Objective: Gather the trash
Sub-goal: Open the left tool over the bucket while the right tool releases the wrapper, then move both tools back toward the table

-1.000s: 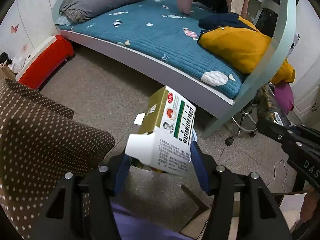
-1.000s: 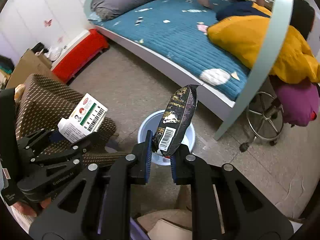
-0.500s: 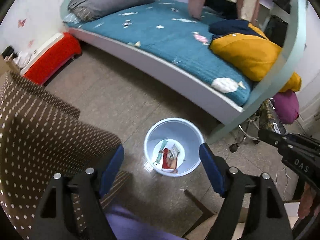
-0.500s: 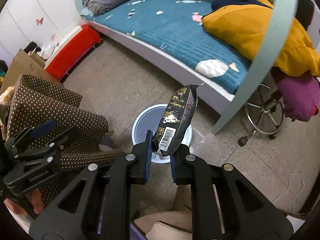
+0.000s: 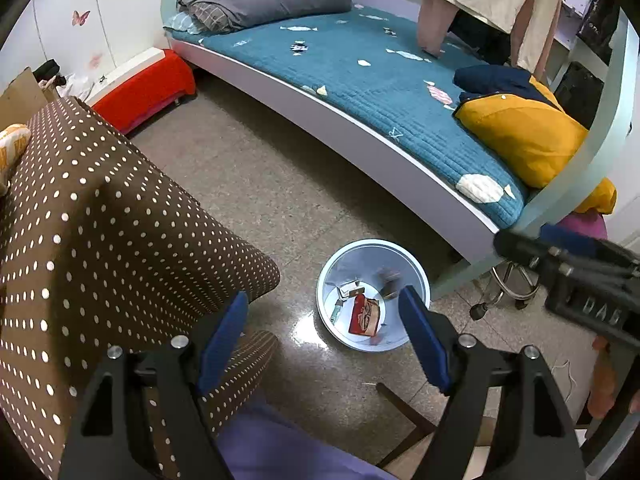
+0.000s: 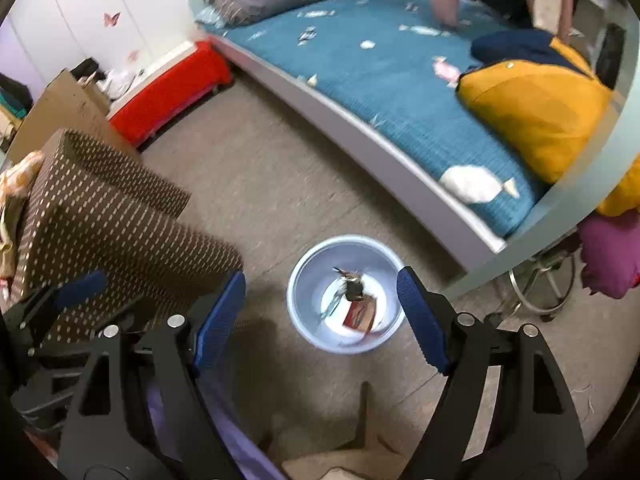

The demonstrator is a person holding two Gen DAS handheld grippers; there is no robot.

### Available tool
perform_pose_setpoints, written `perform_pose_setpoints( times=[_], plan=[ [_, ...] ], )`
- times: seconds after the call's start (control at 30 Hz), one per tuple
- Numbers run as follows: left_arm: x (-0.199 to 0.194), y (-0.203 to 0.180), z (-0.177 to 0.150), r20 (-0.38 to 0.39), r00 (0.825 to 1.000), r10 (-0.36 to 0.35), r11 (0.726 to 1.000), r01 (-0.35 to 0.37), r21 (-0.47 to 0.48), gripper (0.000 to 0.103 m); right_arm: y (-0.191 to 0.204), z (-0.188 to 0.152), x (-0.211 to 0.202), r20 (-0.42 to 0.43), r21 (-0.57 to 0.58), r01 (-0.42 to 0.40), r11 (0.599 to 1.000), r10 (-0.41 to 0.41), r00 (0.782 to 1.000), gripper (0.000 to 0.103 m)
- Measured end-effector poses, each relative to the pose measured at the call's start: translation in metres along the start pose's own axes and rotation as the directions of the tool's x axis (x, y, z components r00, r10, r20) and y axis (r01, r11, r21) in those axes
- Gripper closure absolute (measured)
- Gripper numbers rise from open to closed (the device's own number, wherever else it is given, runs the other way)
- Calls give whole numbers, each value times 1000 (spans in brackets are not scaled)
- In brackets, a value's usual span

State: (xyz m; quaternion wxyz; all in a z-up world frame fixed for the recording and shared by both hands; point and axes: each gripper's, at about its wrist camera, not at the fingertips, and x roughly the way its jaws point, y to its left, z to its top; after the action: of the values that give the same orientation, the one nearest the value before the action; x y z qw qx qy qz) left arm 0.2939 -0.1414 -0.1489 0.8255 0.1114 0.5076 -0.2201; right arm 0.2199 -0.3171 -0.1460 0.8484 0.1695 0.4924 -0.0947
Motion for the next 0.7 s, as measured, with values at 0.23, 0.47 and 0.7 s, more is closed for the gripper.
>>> perform_pose_setpoints(
  times=[0.23, 0.47, 0.7],
  plan=[
    [-5, -5, -3, 7, 1000, 1, 1000, -1, 18, 27, -1, -15, -1, -32, 2, 0, 1000, 0, 999, 26],
    [-23, -6, -5, 45, 999, -3, 1000, 3, 18, 27, 3, -22, -16, -8, -2, 5, 1000, -5, 1000, 26],
    [-46, -3, -5, 91, 996, 17, 1000, -19, 20, 27, 13, -23, -35, 36, -14, -5, 1000, 5, 999, 26]
  ],
)
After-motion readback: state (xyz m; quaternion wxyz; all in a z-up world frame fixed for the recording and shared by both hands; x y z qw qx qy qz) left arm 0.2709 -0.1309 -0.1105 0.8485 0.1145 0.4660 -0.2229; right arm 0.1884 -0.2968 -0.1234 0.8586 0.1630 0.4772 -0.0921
